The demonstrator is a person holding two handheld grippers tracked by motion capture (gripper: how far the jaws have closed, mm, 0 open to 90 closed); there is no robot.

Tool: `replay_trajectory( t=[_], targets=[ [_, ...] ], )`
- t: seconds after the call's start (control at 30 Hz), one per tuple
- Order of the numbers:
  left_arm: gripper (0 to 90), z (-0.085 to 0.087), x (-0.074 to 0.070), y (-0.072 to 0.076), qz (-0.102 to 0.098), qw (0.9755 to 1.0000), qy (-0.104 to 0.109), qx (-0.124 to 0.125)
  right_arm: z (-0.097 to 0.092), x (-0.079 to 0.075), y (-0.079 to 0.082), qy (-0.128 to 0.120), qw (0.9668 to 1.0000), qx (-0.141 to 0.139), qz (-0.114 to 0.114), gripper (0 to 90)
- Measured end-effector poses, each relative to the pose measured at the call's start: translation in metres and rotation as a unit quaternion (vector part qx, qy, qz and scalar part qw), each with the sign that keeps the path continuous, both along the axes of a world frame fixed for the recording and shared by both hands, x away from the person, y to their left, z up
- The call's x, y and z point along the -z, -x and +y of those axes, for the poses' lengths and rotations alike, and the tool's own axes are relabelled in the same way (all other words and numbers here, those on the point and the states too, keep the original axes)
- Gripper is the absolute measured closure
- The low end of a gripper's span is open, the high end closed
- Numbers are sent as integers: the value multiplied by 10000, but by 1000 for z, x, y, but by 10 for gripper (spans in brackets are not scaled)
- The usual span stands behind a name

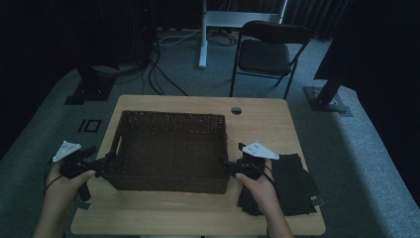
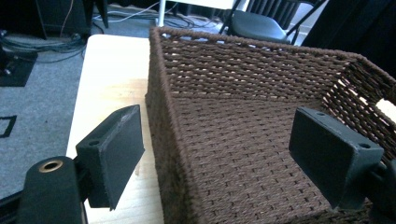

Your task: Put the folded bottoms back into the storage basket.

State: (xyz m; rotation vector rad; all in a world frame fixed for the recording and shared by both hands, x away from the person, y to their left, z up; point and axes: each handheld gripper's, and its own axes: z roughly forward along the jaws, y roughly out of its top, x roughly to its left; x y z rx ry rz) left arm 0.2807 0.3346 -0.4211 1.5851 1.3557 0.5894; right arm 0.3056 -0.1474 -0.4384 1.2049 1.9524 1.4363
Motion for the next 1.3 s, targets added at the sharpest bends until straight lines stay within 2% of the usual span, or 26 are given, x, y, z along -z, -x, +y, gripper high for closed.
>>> replay_trajectory(
  t=[0.17,0.3,0.33,0.43,0.5,0.7,0.83,1.0,1.13,1.23,1.3],
  targets=[
    [186,-12,-4,-2,-26,9999,-22,152,-7,-5,-2,-53,9999,97,-64,133],
    [186,-19,-4,-4,-28,9997,-30,258,-12,-9,-1,10,9998,157,-152,132],
    [186,-25,-5,-6,-31,9994,-38,349,-17,-10,-1,127,9996,195,-143,134],
    [186,-31,-6,-7,-45,9990,-55,434,-22,-12,-1,164,9995,235,-156,136],
    [186,-39,-7,-9,-53,9981,-67,604,-26,-12,0,145,9994,264,-172,136],
    [186,-53,-8,-12,-40,9970,-65,765,-33,-15,1,158,9993,281,-201,136],
    [187,-64,-9,-15,-62,9958,-40,913,-39,-17,2,155,9991,321,-222,135],
    [187,-81,-9,-18,-113,9929,-16,1181,-48,-18,2,131,9989,410,-198,139],
    [186,-93,-9,-20,-136,9905,-63,1366,-52,-18,2,148,9986,482,-187,139],
    [187,-99,-9,-21,-135,9899,-81,1410,-56,-17,2,103,9984,536,-178,134],
    [187,-109,-10,-22,-145,9885,-97,1505,-59,-17,2,145,9979,597,-180,133]
  ],
)
